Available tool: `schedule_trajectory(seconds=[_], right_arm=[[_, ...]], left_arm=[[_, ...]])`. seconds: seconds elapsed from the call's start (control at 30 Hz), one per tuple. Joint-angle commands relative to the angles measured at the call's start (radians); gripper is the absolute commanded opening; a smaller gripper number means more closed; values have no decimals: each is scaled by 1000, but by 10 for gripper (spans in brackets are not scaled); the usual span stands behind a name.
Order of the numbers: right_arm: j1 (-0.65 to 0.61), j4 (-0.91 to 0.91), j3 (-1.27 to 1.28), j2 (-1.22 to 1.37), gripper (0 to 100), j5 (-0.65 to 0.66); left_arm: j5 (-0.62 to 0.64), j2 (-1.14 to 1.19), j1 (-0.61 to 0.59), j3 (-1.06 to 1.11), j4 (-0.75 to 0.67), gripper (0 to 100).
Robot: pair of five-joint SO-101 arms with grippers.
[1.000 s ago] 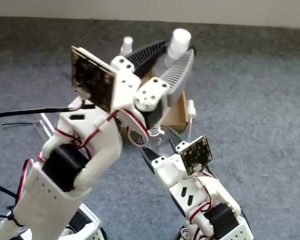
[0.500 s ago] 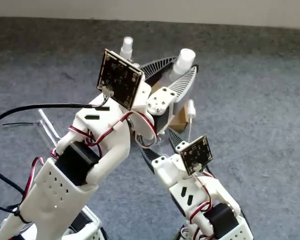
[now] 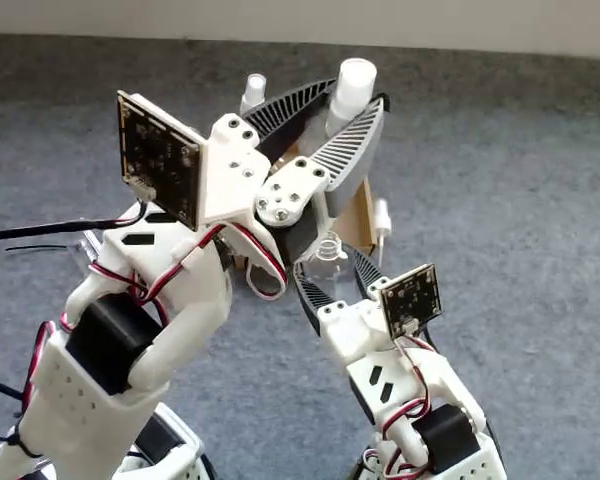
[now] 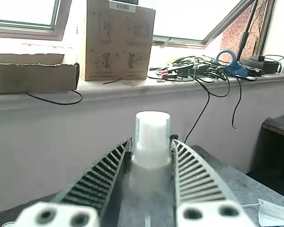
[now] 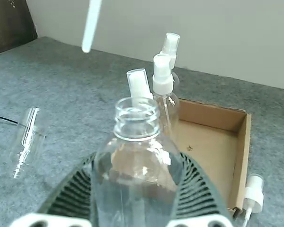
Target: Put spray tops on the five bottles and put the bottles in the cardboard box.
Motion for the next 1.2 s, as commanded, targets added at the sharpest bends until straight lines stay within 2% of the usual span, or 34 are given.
schedule_trajectory(seconds=[0.0,0.27,0.37,0.77,0.9,1.07,1.17], right_arm=[[10,-27,-8,-5,4,-11],[-21,-27,-4,-10,4,-9],[-21,-27,-4,-10,4,-9],[-18,-27,-12,-12,4,-12],[53,-30,-15,-12,4,-17],[130,-82,-51,-8,4,-18],[140,-125,-76,1,4,-12]], left_arm=[[12,7,2,-41,-3,6],[49,147,2,-77,-5,6],[86,153,2,-68,2,6],[84,151,-7,-47,94,6],[83,148,-13,2,95,6],[81,148,-79,42,147,6],[17,148,-93,61,186,6]])
